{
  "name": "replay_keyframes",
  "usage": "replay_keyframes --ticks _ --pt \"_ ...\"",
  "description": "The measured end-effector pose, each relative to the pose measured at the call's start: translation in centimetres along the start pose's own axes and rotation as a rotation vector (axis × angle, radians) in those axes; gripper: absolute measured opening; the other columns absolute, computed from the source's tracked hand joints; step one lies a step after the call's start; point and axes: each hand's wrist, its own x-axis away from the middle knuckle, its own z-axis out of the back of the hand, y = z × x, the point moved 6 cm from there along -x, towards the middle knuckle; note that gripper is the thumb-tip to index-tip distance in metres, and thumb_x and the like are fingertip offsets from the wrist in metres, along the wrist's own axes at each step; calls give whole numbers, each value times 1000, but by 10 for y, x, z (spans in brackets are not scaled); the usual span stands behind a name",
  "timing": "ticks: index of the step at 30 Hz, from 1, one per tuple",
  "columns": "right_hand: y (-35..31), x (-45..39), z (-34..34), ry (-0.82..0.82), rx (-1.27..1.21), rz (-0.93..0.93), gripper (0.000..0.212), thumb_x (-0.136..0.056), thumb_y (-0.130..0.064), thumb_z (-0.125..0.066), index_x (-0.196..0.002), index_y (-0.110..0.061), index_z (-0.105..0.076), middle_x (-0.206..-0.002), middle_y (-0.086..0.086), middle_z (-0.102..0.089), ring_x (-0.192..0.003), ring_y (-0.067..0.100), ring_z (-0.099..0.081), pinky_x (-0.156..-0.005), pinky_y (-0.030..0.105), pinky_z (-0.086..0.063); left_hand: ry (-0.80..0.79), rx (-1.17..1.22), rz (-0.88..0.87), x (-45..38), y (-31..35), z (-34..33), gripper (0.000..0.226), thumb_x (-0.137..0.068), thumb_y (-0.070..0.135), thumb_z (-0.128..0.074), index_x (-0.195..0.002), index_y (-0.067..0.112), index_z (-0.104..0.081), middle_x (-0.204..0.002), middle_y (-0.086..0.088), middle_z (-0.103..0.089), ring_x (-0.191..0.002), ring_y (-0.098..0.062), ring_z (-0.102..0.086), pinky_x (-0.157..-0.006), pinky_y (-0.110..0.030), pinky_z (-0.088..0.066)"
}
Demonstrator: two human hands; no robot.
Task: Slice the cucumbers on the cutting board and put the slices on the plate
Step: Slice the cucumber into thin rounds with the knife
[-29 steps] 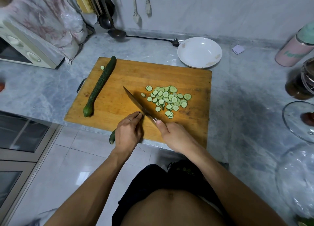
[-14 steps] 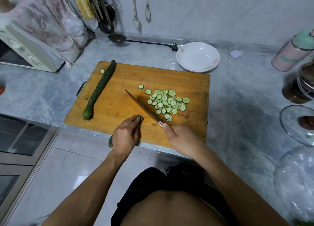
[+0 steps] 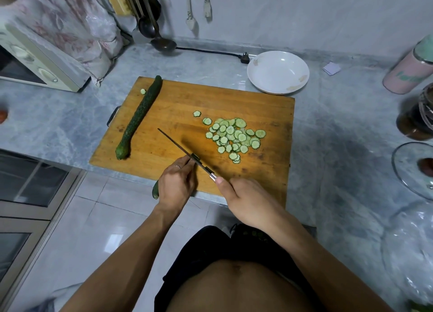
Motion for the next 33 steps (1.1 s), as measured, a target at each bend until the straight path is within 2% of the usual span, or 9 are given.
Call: replay_keyframes --ticks 5,11,15,18,22,27,30,33 --pt "5 -2 -1 -7 10 -14 56 -104 -53 -23 -68 -17 -45 -72 3 -49 -64 11 -46 -54 32 -34 -13 14 27 0 -3 -3 38 -93 26 -42 -107 14 -75 -116 1 -70 -98 -23 -66 -66 -28 -53" --pt "8 -5 -4 -24 11 -16 57 -104 -53 -23 -66 -17 -44 -70 2 -46 -60 11 -43 -51 31 -29 -31 20 27 0 -5 -5 36 -93 24 -43 -105 13 -75 -113 -1 -71 -96 -24 -67 -64 -30 -54" --pt "7 -9 -5 -38 -7 -32 58 -105 -52 -21 -67 -15 -45 -70 2 -47 -63 11 -44 -52 31 -30 -35 13 28 -1 -6 -6 36 -92 23 -44 -108 13 -75 -118 -1 -70 -101 -23 -66 -68 -29 -54" --pt "6 -17 -12 -42 -31 -46 57 -104 -53 -22 -66 -17 -44 -72 3 -47 -66 15 -45 -52 30 -29 -23 20 27 -1 -4 -5 35 -91 21 -44 -105 12 -75 -114 -1 -71 -97 -25 -67 -65 -29 -52" --pt "5 -34 -20 9 -46 -42 61 -104 -54 -25 -62 -14 -47 -66 5 -52 -57 20 -48 -51 32 -36 5 19 20 -1 -1 -5 28 -87 13 -52 -102 11 -75 -112 -1 -71 -93 -25 -66 -60 -30 -53" --pt "10 -39 -21 41 -60 -28 60 -104 -53 -25 -62 -16 -48 -63 4 -52 -62 23 -52 -59 32 -38 5 32 54 1 -6 -8 29 -87 12 -59 -111 10 -75 -120 -5 -70 -103 -25 -68 -74 -33 -57" --pt "17 -41 -11 53 -85 -49 62 -105 -51 -25 -66 -11 -54 -61 2 -51 -57 18 -49 -55 32 -36 -23 29 78 1 -8 -10 29 -86 10 -63 -113 9 -74 -121 -9 -69 -105 -27 -68 -80 -37 -58" --pt "25 -42 0 77 -106 -56 65 -104 -52 -25 -65 -8 -52 -56 0 -45 -51 17 -44 -52 31 -35 -65 37 106 0 -11 -11 30 -87 10 -67 -116 12 -73 -124 -8 -67 -106 -28 -68 -80 -36 -57"
